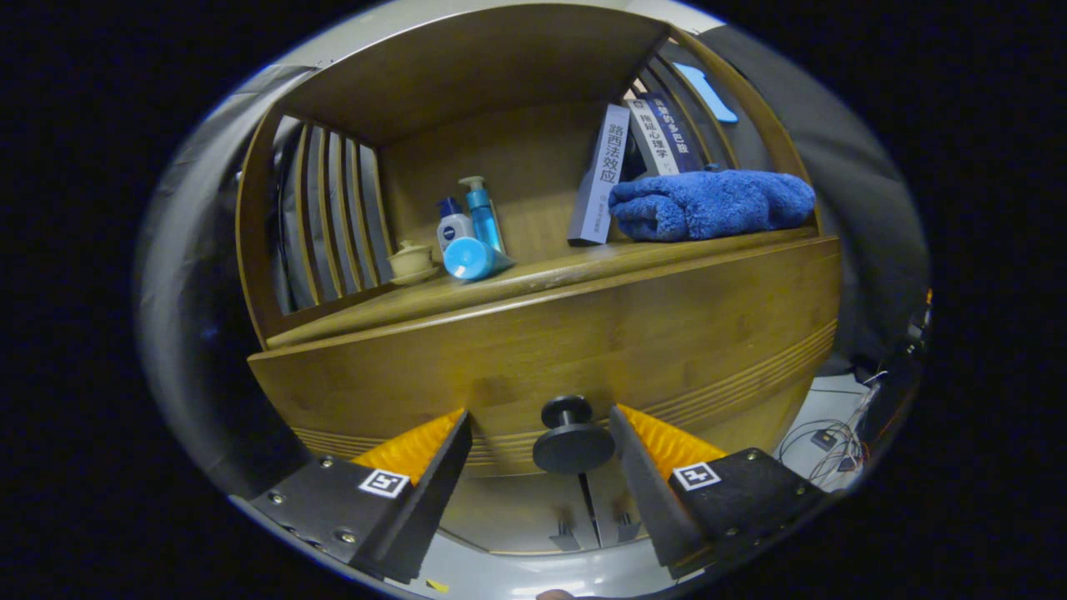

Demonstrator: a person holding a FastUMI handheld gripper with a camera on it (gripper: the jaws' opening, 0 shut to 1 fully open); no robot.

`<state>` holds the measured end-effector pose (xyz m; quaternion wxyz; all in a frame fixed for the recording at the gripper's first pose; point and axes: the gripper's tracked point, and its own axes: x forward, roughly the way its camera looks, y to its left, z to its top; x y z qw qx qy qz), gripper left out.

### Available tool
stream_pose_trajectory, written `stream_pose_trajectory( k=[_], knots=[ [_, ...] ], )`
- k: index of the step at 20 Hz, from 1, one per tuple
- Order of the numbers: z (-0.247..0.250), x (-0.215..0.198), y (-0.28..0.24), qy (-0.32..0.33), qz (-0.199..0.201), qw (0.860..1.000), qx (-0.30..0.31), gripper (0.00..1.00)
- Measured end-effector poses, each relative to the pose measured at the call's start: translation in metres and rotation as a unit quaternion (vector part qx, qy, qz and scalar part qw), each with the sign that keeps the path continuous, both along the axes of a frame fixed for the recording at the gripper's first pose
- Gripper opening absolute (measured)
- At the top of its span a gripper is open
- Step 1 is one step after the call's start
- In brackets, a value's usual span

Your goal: Pull open the drawer, take out the items inside it, and place them on the countertop above the cabinet.

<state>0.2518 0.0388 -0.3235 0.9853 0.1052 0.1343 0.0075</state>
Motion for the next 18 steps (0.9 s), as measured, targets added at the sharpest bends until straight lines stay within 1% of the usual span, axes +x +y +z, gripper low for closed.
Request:
stream_pose_trajectory(
  k=[2,3,5,9,12,18],
  knots=[
    [-0.006,0.003,0.002,0.017,0.003,1.000,-0.003,0.99],
    [-0.014,0.001,0.005,0.039,0.009,0.999,-0.004,0.99],
    [-0.019,0.007,0.005,0.050,0.009,0.999,-0.007,1.00],
    [-0.011,0.003,0.002,0.040,0.001,0.999,-0.022,0.99],
    [0.014,-0.010,-0.003,0.020,-0.005,0.999,-0.032,0.99],
    [0.075,-0.060,-0.011,0.005,-0.003,0.999,-0.043,0.99]
  ],
)
